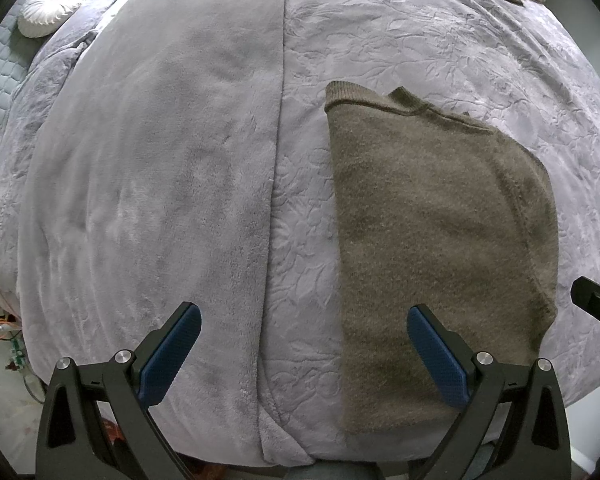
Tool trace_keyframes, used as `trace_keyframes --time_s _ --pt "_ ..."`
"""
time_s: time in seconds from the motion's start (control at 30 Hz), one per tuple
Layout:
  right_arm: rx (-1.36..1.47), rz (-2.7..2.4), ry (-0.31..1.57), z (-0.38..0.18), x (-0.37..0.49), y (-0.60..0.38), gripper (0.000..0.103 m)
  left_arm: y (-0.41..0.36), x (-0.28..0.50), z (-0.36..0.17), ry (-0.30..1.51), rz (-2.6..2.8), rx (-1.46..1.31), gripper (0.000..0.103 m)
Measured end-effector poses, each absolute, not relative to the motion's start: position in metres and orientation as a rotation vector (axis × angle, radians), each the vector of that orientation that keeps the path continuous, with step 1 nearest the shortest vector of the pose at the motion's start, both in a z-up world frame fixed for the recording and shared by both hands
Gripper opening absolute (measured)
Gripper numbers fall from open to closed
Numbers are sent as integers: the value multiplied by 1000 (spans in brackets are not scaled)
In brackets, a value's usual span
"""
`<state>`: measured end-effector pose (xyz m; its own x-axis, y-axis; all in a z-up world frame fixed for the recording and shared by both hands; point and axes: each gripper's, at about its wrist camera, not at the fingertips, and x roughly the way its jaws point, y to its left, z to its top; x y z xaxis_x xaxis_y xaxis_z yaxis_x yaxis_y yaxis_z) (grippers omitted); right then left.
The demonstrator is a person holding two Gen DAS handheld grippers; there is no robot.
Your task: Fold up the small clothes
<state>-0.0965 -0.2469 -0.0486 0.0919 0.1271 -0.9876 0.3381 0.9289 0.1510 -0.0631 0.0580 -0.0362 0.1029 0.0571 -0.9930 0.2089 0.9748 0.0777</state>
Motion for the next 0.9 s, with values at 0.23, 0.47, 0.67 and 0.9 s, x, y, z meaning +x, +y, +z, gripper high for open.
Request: trace_keyframes --time_s 0.23,0.47,0.67,0.9 --pt "386 -163 1482 -49 -98 -245 92 59 -64 -37 1469 -112 218 103" --pt "386 -163 1483 -49 -96 -246 92 60 -65 -37 1468 -112 225 103" --pt "382 -165 1483 -50 -98 -244 92 61 -66 -39 1475 -104 223 103" --pt "348 -168 1479 -49 -97 -240 92 62 -64 -39 1473 -96 226 103"
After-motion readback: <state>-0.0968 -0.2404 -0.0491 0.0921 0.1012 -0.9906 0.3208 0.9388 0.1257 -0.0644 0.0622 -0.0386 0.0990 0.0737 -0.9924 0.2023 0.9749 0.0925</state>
